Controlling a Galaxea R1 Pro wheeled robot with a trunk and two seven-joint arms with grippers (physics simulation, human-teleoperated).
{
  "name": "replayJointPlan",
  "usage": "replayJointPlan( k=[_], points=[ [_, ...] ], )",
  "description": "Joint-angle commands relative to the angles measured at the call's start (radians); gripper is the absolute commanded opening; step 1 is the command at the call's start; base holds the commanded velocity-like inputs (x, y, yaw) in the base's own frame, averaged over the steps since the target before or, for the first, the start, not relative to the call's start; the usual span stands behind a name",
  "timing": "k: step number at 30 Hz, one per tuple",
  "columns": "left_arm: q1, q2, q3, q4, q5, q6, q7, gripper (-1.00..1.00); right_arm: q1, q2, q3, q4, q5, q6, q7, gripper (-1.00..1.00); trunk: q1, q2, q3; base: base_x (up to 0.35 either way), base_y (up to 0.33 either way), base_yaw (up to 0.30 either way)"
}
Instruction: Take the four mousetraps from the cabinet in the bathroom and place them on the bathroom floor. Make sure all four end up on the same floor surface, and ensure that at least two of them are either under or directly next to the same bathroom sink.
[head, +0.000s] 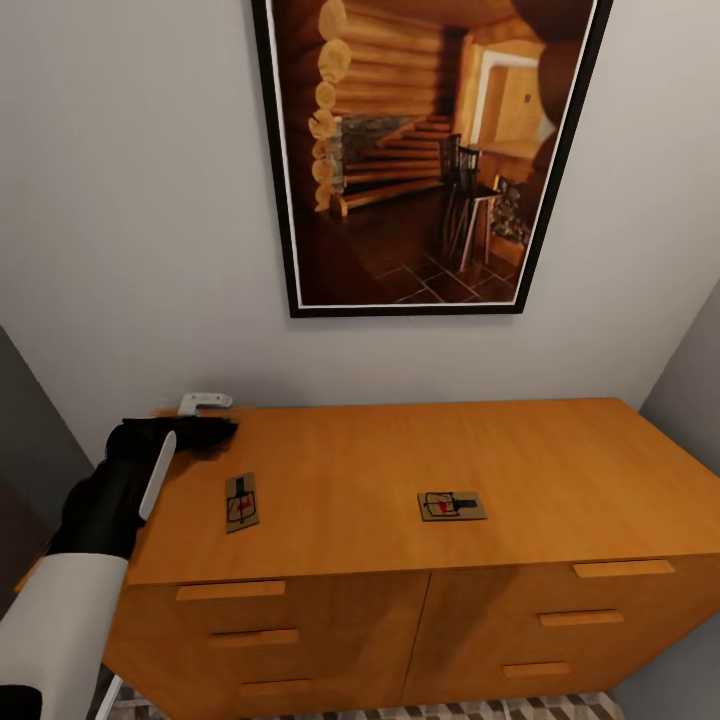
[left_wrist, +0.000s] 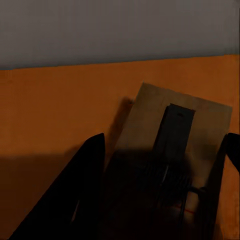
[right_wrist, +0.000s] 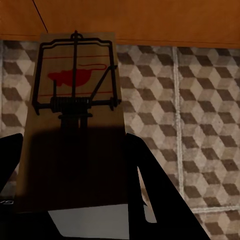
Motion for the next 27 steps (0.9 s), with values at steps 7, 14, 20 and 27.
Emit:
replayJointPlan(
  k=[7,14,20,27],
  points=[
    [-0.001,0.001,0.002,-0.112,-0.003,0.011,-0.002,-1.00,-0.001,0.001,0.009,0.001,-0.012,-0.004,-0.005,-1.00,0.000,0.000,-0.001,0.000,0.000,0.000],
    [-0.001,0.002,0.003,-0.165,-0.003,0.015,-0.002,-1.00,-0.001,0.001,0.009,0.001,-0.012,-0.004,-0.005,-1.00,0.000,0.000,-0.001,0.000,0.000,0.000],
    [-0.001,0.002,0.003,-0.171,-0.002,0.017,-0.001,-1.00,-0.001,0.001,0.009,0.001,-0.012,-0.004,-0.005,-1.00,0.000,0.000,-0.001,0.000,0.000,0.000],
    [-0.001,0.002,0.003,-0.165,-0.001,0.017,-0.001,-1.00,-0.001,0.001,0.009,0.000,-0.012,-0.004,-0.005,-1.00,0.000,0.000,-0.001,-0.069,0.000,0.000]
  ],
)
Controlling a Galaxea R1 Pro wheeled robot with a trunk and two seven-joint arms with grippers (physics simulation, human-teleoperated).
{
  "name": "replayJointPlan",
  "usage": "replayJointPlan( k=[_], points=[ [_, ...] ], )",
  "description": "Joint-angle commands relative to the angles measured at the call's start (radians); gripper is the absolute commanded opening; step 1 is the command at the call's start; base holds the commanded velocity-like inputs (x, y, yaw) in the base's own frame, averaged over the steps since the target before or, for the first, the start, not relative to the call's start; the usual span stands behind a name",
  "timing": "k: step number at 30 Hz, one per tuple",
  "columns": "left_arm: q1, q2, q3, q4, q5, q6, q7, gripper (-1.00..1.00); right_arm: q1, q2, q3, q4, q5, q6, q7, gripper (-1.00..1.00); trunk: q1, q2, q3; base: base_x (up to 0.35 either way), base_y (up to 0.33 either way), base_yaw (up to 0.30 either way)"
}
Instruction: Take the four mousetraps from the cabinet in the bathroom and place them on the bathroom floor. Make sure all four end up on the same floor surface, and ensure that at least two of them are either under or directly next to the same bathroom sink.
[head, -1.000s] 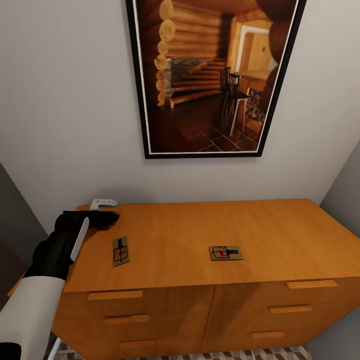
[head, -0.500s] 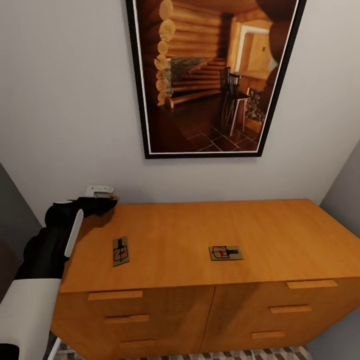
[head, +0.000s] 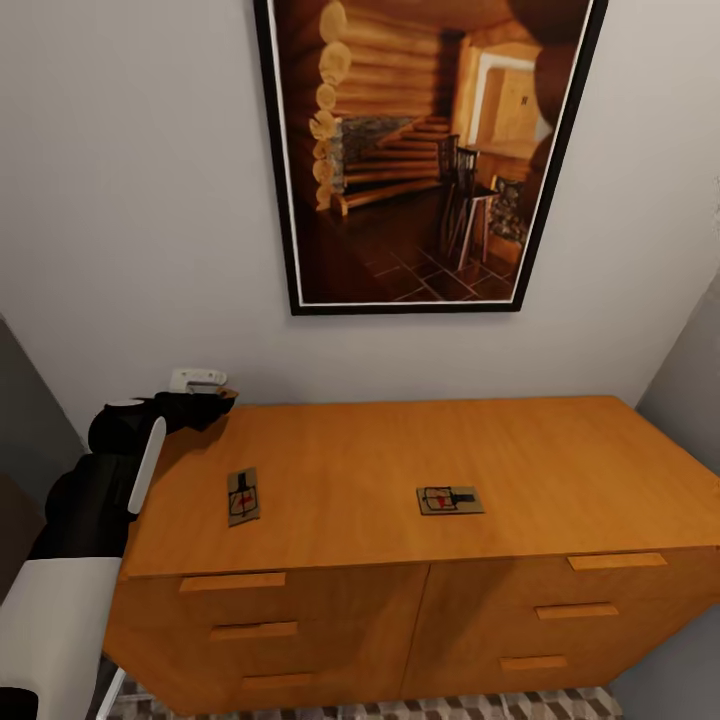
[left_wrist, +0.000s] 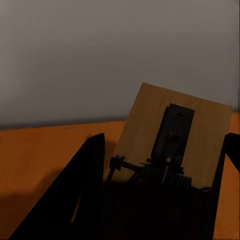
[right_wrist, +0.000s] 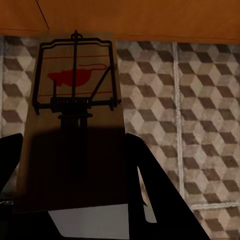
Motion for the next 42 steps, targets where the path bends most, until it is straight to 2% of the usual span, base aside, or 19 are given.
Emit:
replayJointPlan(
  k=[1,24,42],
  points=[
    [-0.001,0.000,0.001,0.000,-0.002,0.005,-0.005,-1.00,-0.001,0.000,0.009,0.001,-0.012,-0.004,-0.005,-1.00,0.000,-0.001,-0.001,-0.259,0.000,0.000],
    [-0.001,-0.001,0.000,0.030,0.000,0.005,-0.004,-1.00,-0.001,-0.001,0.008,0.000,-0.012,-0.004,-0.005,-1.00,0.000,-0.001,-0.001,-0.330,-0.001,0.000],
    [0.008,-0.006,-0.001,0.045,0.000,0.003,-0.004,-1.00,-0.001,-0.001,0.008,0.000,-0.012,-0.004,-0.005,-1.00,0.000,-0.001,-0.001,-0.338,-0.100,0.000]
  ],
)
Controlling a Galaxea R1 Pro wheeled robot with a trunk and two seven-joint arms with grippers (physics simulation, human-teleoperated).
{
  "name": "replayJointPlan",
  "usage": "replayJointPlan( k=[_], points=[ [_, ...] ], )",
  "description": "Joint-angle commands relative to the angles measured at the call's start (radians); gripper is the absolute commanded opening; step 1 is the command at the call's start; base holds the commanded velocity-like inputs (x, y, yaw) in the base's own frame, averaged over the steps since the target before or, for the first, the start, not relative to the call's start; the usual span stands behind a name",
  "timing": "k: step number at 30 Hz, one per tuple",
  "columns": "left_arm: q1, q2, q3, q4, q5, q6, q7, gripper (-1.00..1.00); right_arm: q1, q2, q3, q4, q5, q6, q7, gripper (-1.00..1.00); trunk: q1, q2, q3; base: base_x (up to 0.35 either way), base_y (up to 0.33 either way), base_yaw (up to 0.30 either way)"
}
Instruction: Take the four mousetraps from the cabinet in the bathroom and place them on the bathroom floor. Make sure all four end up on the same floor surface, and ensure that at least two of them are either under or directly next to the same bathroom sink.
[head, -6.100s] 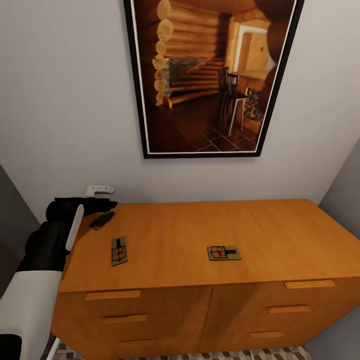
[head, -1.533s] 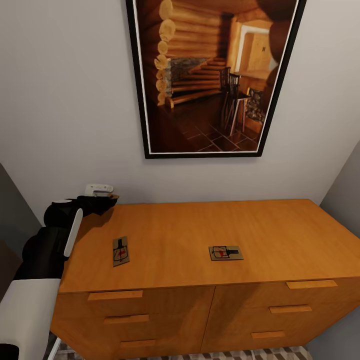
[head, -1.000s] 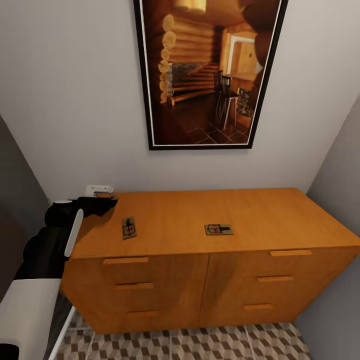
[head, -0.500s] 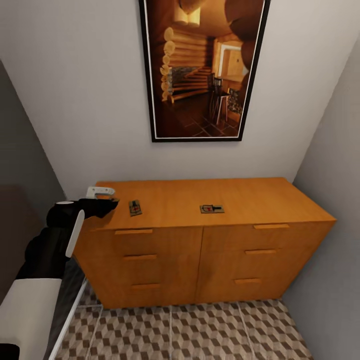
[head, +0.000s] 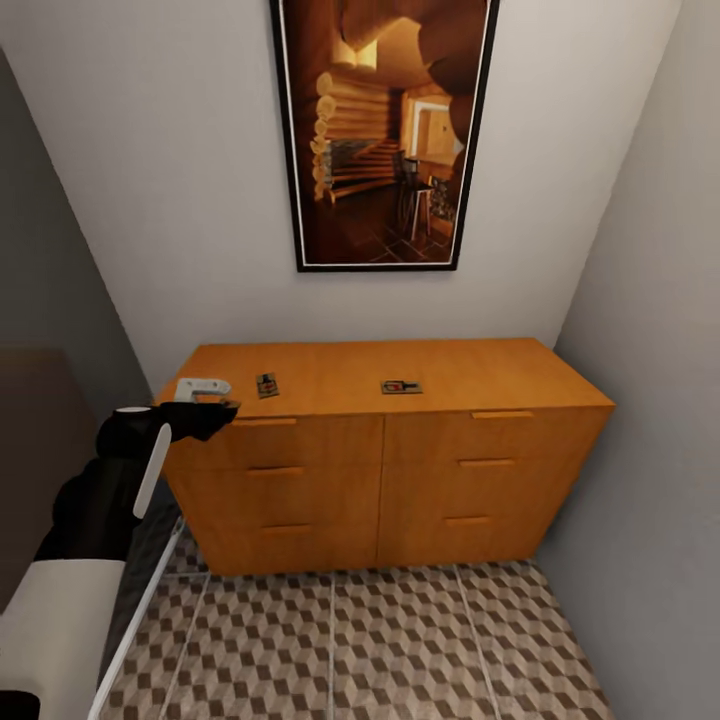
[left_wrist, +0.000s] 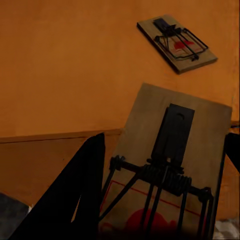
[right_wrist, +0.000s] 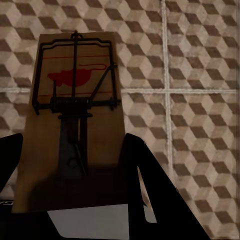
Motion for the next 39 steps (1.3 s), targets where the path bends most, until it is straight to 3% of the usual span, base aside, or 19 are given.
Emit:
replayJointPlan(
  k=[1,13,19,22,28,31,32,35,36,38,39],
  points=[
    [0.000,-0.002,0.001,0.000,-0.002,0.005,-0.004,-1.00,-0.001,0.000,0.009,0.001,-0.012,-0.004,-0.004,-1.00,-0.001,-0.001,-0.001,-0.338,-0.110,0.000],
    [0.007,-0.008,0.001,0.034,-0.002,0.003,-0.006,-1.00,-0.001,0.000,0.008,0.001,-0.012,-0.004,-0.006,-1.00,-0.001,-0.001,-0.001,-0.338,-0.108,0.000],
    [0.009,-0.009,0.001,0.136,-0.003,-0.009,-0.009,-1.00,-0.001,0.001,0.009,0.000,-0.012,-0.004,-0.006,-1.00,-0.001,-0.001,-0.001,-0.177,-0.058,0.000],
    [0.015,-0.018,0.000,0.219,-0.003,-0.063,-0.011,-1.00,-0.001,0.002,0.009,-0.001,-0.012,-0.005,-0.006,-1.00,-0.001,-0.001,-0.001,-0.030,-0.010,0.000],
    [0.061,-0.052,-0.015,0.432,-0.003,-0.318,-0.011,-1.00,-0.001,0.002,0.008,-0.004,-0.014,-0.011,-0.005,-1.00,-0.001,-0.001,-0.001,-0.007,-0.002,0.000],
    [0.079,-0.061,-0.048,0.650,-0.003,-0.516,-0.009,-1.00,-0.001,0.000,0.008,-0.005,-0.014,-0.015,-0.005,-1.00,-0.001,-0.001,-0.001,-0.001,0.000,0.000],
    [0.081,-0.061,-0.051,0.693,-0.003,-0.552,-0.008,-1.00,-0.001,0.000,0.008,-0.005,-0.014,-0.016,-0.005,-1.00,-0.001,-0.001,-0.001,0.000,0.000,0.000],
    [0.085,-0.063,-0.062,0.964,-0.004,-0.773,-0.007,-1.00,-0.001,-0.003,0.007,-0.008,-0.011,-0.017,-0.005,-1.00,-0.001,-0.001,-0.001,0.000,0.000,0.000],
    [0.086,-0.064,-0.063,1.011,-0.005,-0.809,-0.006,-1.00,-0.001,-0.004,0.007,-0.010,-0.010,-0.018,-0.005,-1.00,-0.001,-0.001,-0.001,0.000,0.000,0.000],
    [0.086,-0.072,-0.065,1.192,-0.007,-0.949,-0.005,-1.00,-0.001,-0.010,0.007,-0.040,-0.008,-0.018,-0.005,-1.00,-0.001,-0.001,-0.001,0.000,0.000,0.000],
    [0.086,-0.073,-0.065,1.231,-0.008,-0.983,-0.005,-1.00,-0.001,-0.013,0.007,-0.053,-0.007,-0.018,-0.005,-1.00,-0.001,-0.001,-0.001,0.000,0.000,0.000]
  ],
)
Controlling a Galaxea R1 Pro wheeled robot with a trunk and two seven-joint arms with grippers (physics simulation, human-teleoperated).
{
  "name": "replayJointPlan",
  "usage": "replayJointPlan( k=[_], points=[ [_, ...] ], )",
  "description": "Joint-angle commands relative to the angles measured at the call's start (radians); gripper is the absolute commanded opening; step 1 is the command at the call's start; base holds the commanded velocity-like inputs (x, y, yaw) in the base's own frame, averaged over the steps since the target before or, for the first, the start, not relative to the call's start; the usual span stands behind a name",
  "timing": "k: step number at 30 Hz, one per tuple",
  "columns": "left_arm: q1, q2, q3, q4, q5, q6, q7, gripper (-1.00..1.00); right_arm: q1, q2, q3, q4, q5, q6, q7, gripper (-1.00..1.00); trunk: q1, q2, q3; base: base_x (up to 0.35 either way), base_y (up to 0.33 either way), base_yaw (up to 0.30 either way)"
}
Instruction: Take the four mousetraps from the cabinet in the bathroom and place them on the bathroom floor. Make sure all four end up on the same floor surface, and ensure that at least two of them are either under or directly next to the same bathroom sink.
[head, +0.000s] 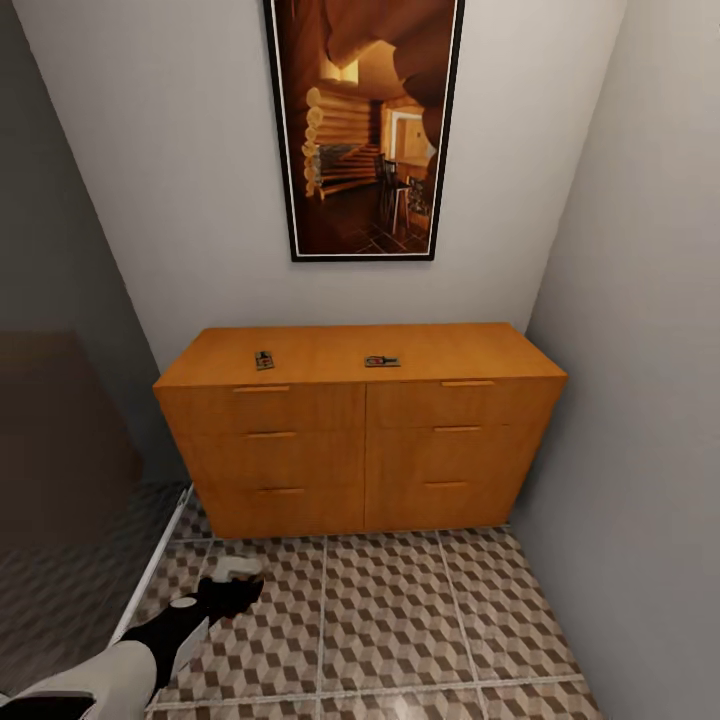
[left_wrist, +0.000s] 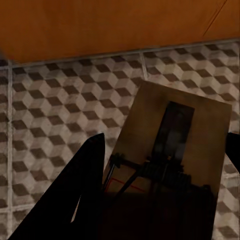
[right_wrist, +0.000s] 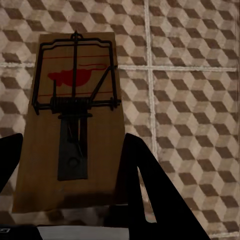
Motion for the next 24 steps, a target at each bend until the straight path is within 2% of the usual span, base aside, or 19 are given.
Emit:
replayJointPlan(
  k=[1,2,4,6,9,11,13,15,19,21,24],
  points=[
    [-0.001,-0.002,-0.003,0.070,-0.001,-0.075,-0.001,-1.00,-0.001,-0.007,0.009,-0.031,-0.012,-0.001,-0.006,-1.00,0.000,0.000,-0.001,0.000,0.000,0.000],
    [-0.001,-0.003,-0.003,0.097,-0.001,-0.111,-0.001,-1.00,-0.001,-0.012,0.009,-0.049,-0.011,0.001,-0.006,-1.00,0.000,0.000,-0.001,0.000,0.000,0.000],
    [0.011,-0.002,-0.003,0.157,0.000,-0.239,0.000,-1.00,-0.001,-0.034,0.009,-0.119,-0.011,0.010,-0.006,-1.00,0.000,0.000,-0.001,0.000,0.000,0.000],
    [0.040,-0.001,-0.003,0.177,0.001,-0.299,0.000,-1.00,-0.001,-0.053,0.009,-0.167,-0.011,0.032,-0.006,-1.00,0.000,0.000,-0.001,0.000,0.000,0.000],
    [0.097,-0.001,-0.002,0.191,0.002,-0.356,0.002,-1.00,-0.001,-0.070,0.009,-0.239,-0.012,0.116,-0.005,-1.00,0.000,0.000,-0.001,0.000,0.000,0.000],
    [0.140,-0.001,-0.002,0.195,0.004,-0.421,0.003,-1.00,-0.003,-0.082,0.008,-0.293,-0.012,0.191,-0.005,-1.00,0.000,0.000,-0.001,0.000,0.000,0.000],
    [0.171,-0.001,-0.002,0.197,0.005,-0.482,0.005,-1.00,-0.004,-0.090,0.008,-0.330,-0.012,0.225,-0.005,-1.00,0.000,0.000,-0.001,0.000,0.000,0.000],
    [0.212,-0.002,-0.002,0.197,0.007,-0.551,0.006,-1.00,-0.005,-0.095,0.008,-0.366,-0.012,0.247,-0.004,-1.00,0.000,0.000,-0.001,0.000,0.000,0.000],
    [0.272,-0.002,0.000,0.197,0.014,-0.628,0.024,-1.00,-0.005,-0.107,0.008,-0.384,-0.014,0.258,-0.003,-1.00,0.000,0.000,-0.001,0.000,0.000,0.000],
    [0.303,-0.002,0.002,0.197,0.029,-0.690,0.077,-1.00,-0.005,-0.114,0.008,-0.387,-0.016,0.258,-0.002,-1.00,0.000,0.000,-0.001,0.000,0.000,0.000],
    [0.326,-0.002,0.002,0.197,0.042,-0.730,0.170,-1.00,-0.005,-0.117,0.008,-0.381,-0.018,0.254,-0.002,-1.00,0.000,0.000,-0.001,0.000,0.000,0.000]
  ],
)
